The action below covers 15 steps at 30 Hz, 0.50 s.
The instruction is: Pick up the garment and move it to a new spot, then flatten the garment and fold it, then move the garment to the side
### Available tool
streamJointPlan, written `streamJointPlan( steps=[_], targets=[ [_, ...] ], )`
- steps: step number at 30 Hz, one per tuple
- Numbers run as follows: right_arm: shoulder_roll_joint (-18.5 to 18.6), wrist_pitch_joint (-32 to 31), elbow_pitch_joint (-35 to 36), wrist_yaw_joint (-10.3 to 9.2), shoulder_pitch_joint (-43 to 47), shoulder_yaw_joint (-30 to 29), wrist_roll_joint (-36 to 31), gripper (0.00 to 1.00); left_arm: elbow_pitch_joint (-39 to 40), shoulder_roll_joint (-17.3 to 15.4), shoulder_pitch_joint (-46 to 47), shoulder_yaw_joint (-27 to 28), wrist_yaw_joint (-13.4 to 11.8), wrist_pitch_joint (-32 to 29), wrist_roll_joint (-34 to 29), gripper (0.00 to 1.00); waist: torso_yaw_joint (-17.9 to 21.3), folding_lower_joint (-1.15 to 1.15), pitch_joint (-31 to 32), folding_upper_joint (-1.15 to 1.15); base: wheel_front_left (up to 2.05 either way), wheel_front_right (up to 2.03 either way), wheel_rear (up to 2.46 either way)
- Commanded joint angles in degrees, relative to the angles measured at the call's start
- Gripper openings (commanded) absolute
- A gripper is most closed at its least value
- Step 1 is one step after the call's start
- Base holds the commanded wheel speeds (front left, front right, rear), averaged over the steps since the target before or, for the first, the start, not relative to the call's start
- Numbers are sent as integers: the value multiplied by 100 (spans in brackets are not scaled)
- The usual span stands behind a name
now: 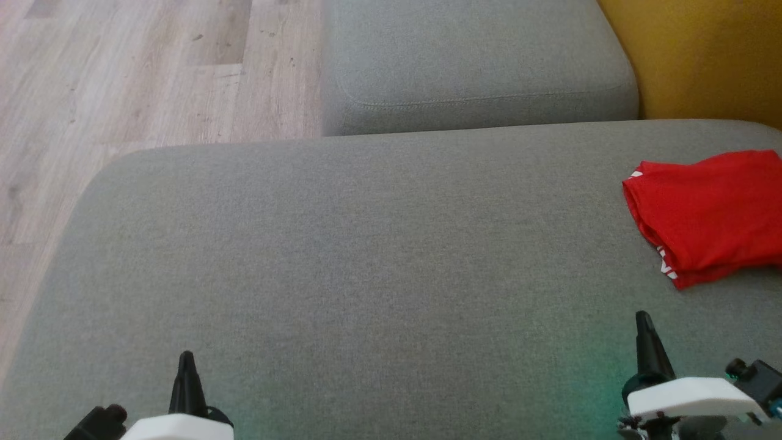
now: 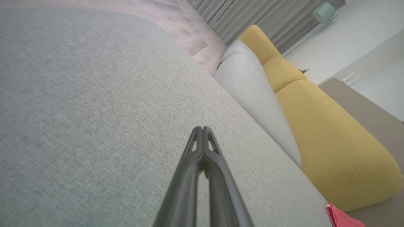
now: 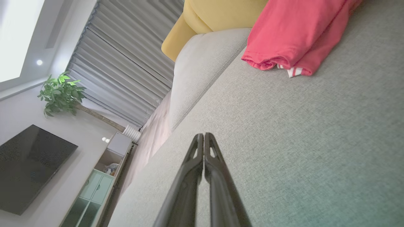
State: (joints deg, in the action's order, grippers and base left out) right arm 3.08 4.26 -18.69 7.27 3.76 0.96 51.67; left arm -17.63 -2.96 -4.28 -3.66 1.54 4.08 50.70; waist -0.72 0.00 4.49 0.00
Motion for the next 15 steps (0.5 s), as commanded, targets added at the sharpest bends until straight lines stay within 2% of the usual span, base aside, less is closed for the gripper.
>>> streamJointPlan(
  steps=[1, 15],
  targets=[
    [23, -32, 219, 12, -317, 7, 150, 0, 211, 3, 339, 168, 36, -32, 140, 0, 1, 0, -8, 0, 0, 0, 0],
    [20, -266, 277, 14, -473, -158, 1056, 0, 244, 4, 502, 364, 165, -268, 1064, 0, 18, 0, -114, 0, 0, 0, 0]
  ],
)
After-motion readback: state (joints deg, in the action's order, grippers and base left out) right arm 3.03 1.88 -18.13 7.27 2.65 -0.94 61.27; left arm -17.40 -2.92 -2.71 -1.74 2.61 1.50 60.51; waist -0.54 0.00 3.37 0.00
